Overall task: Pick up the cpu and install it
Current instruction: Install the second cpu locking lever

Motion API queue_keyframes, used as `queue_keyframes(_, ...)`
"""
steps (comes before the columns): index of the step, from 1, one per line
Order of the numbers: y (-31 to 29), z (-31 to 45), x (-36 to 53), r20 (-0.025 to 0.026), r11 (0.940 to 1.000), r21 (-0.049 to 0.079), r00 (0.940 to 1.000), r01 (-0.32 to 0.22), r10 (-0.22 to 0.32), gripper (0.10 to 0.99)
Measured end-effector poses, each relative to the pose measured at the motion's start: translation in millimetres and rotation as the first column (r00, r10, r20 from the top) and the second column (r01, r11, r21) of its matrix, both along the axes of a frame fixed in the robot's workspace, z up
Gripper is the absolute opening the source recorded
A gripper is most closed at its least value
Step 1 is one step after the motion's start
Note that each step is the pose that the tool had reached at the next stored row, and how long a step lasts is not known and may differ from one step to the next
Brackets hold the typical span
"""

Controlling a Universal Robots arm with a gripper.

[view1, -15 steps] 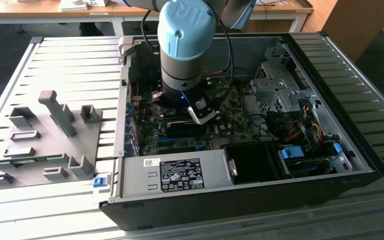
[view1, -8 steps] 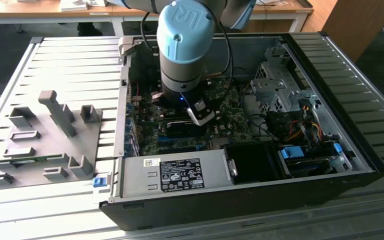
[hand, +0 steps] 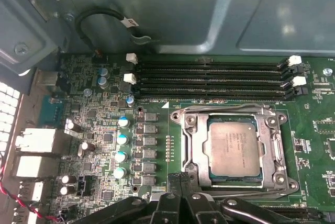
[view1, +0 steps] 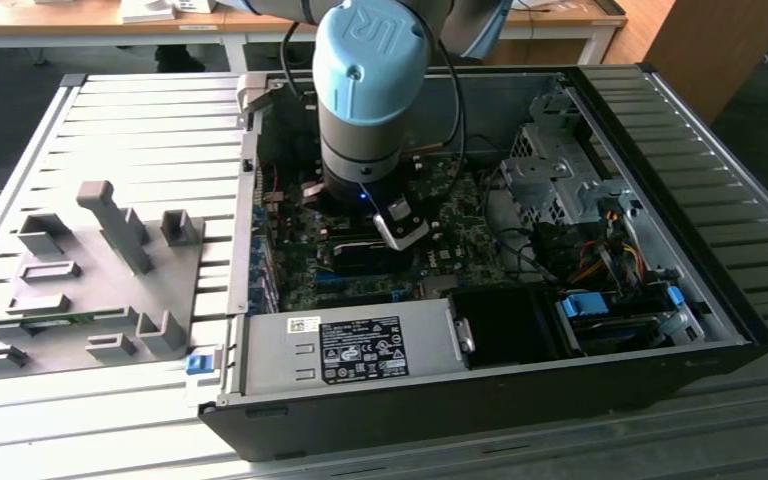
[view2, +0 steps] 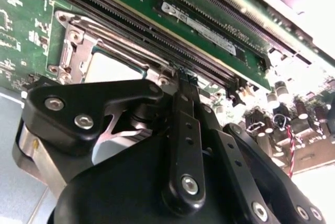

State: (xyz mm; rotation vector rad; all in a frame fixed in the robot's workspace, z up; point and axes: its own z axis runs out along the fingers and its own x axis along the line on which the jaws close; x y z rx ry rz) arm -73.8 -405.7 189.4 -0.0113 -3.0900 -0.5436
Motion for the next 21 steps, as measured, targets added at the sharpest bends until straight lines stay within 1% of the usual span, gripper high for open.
queue_keyframes(2, -0.1, 1.3, 0.0, -0.0001, 1.0000, 0.000, 1.0000, 0.000, 0.000, 0.106)
queue_keyframes(5, 0.0, 6.4, -0.1, 0.0000, 1.0000, 0.000, 1.0000, 0.000, 0.000, 0.106)
queue_keyframes(8, 0.0, 8.8, 0.0, -0.0001, 1.0000, 0.000, 1.0000, 0.000, 0.000, 0.106)
queue_keyframes(12, 0.0, 14.4, -0.1, -0.0001, 1.0000, -0.001, 1.0000, 0.000, 0.000, 0.106)
queue_keyframes(16, 0.0, 20.7, -0.1, 0.0000, 1.0000, -0.001, 1.0000, 0.000, 0.000, 0.106)
queue_keyframes(18, 0.0, 25.8, -0.2, -0.0001, 1.0000, -0.001, 1.0000, 0.000, 0.000, 0.106)
queue_keyframes(21, -0.1, 31.1, -0.2, -0.0001, 1.0000, -0.001, 1.0000, 0.000, 0.000, 0.106)
